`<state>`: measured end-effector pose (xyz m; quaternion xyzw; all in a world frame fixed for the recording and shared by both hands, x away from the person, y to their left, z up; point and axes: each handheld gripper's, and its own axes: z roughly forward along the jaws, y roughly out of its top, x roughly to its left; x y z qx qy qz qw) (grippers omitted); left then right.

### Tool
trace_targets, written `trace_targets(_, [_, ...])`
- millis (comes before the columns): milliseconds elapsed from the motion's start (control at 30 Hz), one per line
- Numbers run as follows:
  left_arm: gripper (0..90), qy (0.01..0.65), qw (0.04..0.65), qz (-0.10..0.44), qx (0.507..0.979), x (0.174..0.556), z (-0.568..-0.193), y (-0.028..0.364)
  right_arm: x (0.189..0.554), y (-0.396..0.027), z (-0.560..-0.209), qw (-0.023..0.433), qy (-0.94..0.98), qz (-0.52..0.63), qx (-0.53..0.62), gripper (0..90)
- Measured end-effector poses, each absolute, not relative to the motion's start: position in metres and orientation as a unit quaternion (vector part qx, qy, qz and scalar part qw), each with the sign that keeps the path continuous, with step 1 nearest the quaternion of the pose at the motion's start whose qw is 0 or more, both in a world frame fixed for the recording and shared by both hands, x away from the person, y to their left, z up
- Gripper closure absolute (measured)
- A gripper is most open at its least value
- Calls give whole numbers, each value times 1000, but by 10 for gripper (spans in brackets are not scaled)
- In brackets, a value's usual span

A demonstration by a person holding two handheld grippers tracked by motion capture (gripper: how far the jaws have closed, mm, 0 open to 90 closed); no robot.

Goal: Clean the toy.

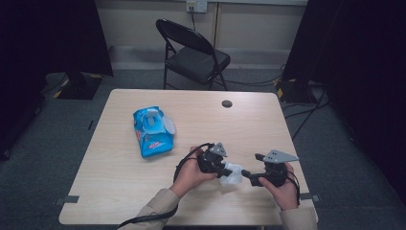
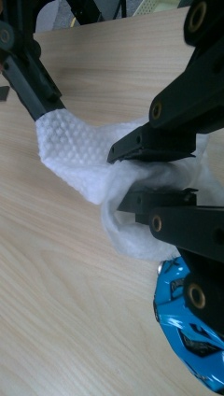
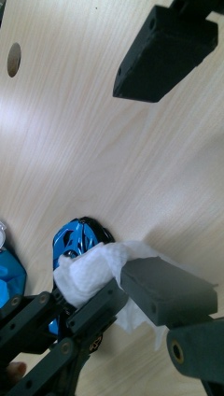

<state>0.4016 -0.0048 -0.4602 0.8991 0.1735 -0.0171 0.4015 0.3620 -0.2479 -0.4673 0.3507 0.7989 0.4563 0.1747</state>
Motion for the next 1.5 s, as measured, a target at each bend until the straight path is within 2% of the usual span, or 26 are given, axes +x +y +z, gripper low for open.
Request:
trace_targets(233, [720,164,394,-13,904,401,-464,-11,362,-247,-466,175,797,460,350,148])
trace_targets(500, [526,173,396,8,902,400,-462,-9,362,-249,-466,172,795,461,353,175])
trace_targets(667, [478,171,403,9,899,400,-459,-6,361,-244,-465,168,800,464,342,244])
trace_targets(800, [376,179,407,21,896,400,-456,-2,360,-241,-465,163,802,465,337,319])
trace_targets(1167, [334,162,399,24,902,397,-453,7,363,-229,-462,137,801,482,326,441])
trace_targets(1500, [339,151,405,13,902,396,-460,-3,362,-226,-459,119,799,494,322,475])
